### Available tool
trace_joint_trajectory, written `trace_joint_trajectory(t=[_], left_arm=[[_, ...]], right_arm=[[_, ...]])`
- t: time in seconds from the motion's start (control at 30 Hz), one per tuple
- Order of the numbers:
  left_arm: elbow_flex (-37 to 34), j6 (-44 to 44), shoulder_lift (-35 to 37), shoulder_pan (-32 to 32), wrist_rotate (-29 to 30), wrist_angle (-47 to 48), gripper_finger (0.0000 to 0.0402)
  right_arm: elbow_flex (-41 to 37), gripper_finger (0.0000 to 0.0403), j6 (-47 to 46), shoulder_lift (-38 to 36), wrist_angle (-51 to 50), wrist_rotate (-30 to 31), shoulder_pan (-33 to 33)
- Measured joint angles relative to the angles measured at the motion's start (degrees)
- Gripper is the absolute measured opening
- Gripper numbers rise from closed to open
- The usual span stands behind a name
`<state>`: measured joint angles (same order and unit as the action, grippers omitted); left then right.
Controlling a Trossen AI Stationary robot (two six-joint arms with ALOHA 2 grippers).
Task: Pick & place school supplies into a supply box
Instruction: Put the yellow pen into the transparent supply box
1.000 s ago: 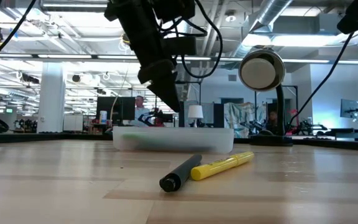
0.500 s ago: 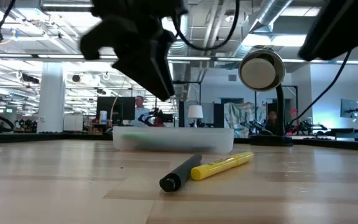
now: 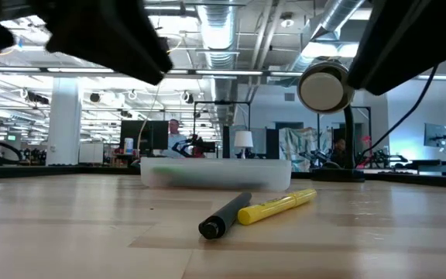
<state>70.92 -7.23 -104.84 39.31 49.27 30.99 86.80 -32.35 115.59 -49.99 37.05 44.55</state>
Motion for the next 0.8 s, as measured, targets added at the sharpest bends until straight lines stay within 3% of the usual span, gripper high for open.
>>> trace_joint_trajectory(t=[0.2, 0.4, 0.63, 0.8], left_arm=[[-4.9, -12.2, 0.0, 6.9, 13.0, 3.0, 0.0129], [-8.0, -33.1, 3.6, 13.8, 25.2, 17.1, 0.0129], [-16.3, -49.8, 9.2, 23.4, 32.4, 19.7, 0.0129], [-21.1, -58.4, 12.2, 27.5, 33.6, 19.6, 0.0129]], right_arm=[[0.0, 0.012, 4.6, 0.0, 1.5, -1.9, -1.2], [0.0, 0.012, 12.3, 0.0, 6.0, -6.7, -3.9], [0.0, 0.012, 21.8, 0.0, 11.1, -14.8, -8.6], [0.0, 0.012, 26.9, 0.0, 10.7, -20.1, -11.9]])
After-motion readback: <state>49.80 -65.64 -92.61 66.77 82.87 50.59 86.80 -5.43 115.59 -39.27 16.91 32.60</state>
